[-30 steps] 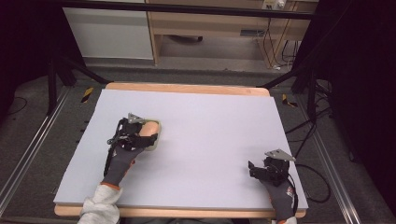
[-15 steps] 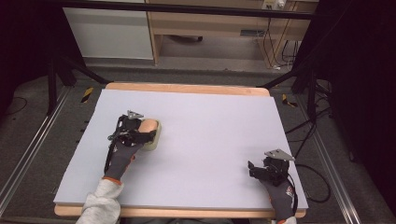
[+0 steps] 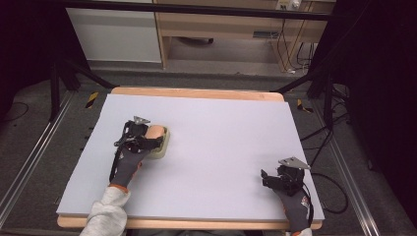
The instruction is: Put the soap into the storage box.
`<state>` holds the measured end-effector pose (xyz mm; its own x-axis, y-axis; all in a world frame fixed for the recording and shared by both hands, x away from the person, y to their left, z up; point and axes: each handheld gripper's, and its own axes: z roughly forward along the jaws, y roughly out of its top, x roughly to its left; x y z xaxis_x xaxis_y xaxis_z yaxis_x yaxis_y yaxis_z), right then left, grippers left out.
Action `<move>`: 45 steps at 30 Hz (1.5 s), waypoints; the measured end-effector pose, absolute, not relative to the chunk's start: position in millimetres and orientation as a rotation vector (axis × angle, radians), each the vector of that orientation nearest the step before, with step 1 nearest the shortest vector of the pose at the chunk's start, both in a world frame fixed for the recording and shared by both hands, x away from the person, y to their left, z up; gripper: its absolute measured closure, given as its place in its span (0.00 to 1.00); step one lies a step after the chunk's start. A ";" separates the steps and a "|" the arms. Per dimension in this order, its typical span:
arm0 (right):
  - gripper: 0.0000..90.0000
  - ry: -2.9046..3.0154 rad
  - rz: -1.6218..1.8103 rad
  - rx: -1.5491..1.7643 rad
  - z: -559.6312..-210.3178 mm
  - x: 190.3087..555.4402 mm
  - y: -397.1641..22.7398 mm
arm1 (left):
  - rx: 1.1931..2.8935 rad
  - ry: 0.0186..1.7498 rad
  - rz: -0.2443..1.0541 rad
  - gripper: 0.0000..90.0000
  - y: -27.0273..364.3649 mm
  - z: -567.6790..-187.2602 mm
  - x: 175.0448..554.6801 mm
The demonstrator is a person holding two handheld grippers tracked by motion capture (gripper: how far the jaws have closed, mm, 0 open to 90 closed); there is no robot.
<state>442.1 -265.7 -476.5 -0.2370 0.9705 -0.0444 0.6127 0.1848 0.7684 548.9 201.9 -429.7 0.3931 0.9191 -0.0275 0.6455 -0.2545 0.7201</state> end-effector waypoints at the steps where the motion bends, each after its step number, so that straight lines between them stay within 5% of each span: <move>1: 0.09 1.926 0.863 1.480 -476.6 442.1 -265.7 | 2.001 1.336 0.536 0.35 202.2 -430.7 549.7; 45: 0.09 1.926 0.873 1.488 -477.2 442.5 -266.6 | 2.023 1.362 0.518 0.35 200.6 -450.1 559.1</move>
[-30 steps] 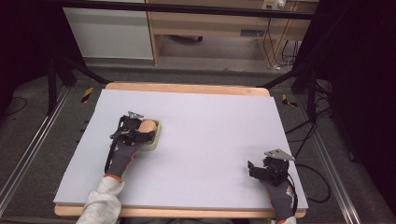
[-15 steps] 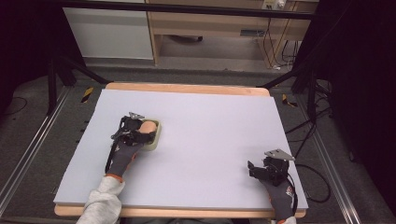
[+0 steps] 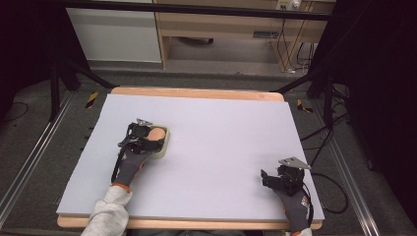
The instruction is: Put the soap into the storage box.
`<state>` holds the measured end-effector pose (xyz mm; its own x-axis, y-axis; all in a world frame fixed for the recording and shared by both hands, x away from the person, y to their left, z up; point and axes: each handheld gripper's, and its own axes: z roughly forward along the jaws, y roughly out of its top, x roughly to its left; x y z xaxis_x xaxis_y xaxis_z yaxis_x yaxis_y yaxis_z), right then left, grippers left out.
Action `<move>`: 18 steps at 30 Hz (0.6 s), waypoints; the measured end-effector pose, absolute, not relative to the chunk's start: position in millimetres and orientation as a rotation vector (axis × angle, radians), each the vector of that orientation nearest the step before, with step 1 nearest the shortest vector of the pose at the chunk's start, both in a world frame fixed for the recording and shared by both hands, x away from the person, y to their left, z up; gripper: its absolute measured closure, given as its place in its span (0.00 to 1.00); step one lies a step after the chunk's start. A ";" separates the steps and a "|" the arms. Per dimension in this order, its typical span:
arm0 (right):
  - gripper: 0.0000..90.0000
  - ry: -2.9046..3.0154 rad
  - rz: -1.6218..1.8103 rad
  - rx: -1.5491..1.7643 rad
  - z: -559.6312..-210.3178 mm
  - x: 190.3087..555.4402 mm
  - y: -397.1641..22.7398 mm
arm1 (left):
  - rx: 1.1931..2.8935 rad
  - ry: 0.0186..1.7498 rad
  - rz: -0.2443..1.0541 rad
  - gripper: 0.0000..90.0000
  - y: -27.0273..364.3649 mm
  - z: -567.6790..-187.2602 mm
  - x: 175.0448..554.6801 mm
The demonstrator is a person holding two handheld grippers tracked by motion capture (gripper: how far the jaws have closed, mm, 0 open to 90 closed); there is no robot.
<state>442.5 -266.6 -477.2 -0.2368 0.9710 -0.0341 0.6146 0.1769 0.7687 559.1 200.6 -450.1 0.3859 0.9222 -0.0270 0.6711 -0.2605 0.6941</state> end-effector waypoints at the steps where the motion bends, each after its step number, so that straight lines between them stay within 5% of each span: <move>1: 0.09 1.926 0.872 1.489 -477.3 442.5 -266.5 | 2.019 1.362 0.513 0.35 201.1 -450.2 559.1; 18: 0.09 1.924 0.874 1.494 -477.4 442.3 -266.3 | 1.983 1.346 0.512 0.33 205.2 -445.6 554.7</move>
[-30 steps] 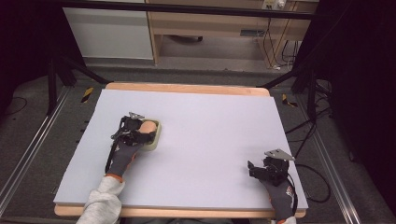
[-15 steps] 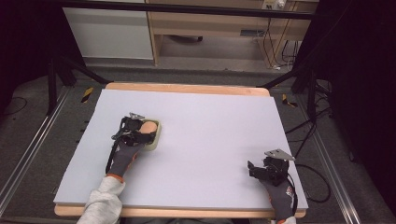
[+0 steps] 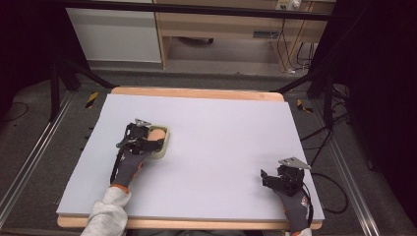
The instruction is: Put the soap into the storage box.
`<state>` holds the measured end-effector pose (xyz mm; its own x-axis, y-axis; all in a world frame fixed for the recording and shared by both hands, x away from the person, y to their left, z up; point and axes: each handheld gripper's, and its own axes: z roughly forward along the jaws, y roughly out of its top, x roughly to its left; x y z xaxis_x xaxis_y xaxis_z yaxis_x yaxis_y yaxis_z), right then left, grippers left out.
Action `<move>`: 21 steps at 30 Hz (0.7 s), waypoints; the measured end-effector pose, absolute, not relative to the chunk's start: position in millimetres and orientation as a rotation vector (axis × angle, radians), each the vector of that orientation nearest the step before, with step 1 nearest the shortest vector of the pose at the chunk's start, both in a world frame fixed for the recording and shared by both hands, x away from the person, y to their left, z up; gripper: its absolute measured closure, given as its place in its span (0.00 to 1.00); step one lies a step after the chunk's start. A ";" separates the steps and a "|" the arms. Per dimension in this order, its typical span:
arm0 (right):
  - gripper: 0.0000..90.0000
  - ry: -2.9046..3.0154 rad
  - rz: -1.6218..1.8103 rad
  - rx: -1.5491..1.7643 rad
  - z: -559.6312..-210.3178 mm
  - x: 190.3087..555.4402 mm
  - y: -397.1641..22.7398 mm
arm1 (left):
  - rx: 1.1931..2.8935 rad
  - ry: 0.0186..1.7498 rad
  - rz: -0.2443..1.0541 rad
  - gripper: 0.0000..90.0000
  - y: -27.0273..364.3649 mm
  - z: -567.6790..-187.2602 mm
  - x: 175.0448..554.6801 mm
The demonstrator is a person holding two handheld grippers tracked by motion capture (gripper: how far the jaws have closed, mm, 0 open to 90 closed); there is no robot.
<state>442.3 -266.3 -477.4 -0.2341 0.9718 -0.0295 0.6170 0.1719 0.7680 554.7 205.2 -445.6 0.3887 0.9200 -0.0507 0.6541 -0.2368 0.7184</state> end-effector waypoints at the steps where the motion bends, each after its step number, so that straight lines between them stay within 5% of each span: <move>1: 0.09 1.924 0.874 1.495 -477.4 442.3 -266.2 | 1.976 1.345 0.514 0.33 206.0 -444.3 554.1; 21: 0.08 1.884 0.870 1.513 -475.7 440.7 -270.7 | 1.921 1.264 0.576 0.33 216.1 -420.2 510.2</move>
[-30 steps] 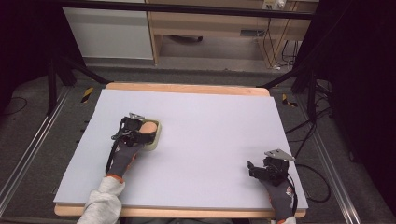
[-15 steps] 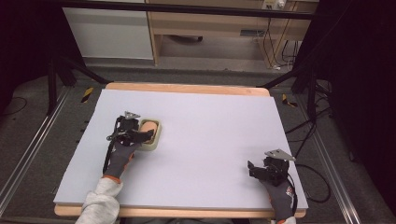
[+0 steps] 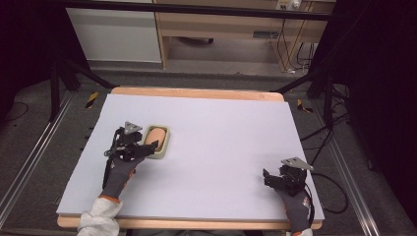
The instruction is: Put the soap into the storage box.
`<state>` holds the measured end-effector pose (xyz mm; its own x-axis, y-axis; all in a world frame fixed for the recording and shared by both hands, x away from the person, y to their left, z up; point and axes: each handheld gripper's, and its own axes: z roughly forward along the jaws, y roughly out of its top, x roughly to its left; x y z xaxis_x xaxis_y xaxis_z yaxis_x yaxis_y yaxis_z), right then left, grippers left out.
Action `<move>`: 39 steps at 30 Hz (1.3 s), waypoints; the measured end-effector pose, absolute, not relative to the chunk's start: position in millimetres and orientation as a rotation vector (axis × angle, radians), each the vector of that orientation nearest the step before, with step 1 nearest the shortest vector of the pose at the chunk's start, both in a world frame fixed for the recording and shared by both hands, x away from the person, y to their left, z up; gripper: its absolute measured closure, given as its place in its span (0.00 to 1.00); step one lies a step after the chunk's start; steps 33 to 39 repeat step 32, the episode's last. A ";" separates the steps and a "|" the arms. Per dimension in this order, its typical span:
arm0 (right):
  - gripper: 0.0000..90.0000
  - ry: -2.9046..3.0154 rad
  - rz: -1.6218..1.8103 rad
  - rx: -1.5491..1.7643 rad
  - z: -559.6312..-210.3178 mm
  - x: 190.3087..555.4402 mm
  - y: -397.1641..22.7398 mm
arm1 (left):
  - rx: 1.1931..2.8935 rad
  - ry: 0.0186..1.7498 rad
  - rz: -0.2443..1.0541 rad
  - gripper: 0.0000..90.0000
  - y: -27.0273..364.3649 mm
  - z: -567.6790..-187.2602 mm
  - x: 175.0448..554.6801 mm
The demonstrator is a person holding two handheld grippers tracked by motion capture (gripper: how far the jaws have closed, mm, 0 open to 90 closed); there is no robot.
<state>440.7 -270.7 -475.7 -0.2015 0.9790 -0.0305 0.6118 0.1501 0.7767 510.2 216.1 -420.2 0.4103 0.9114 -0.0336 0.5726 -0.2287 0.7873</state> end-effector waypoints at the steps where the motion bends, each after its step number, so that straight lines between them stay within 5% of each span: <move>1: 0.08 1.878 0.866 1.516 -475.7 440.7 -271.7 | 1.914 1.262 0.580 0.33 217.7 -420.3 506.4; 39: 0.08 1.827 0.856 1.557 -475.5 438.0 -282.3 | 1.912 1.326 0.651 0.28 258.6 -455.0 450.9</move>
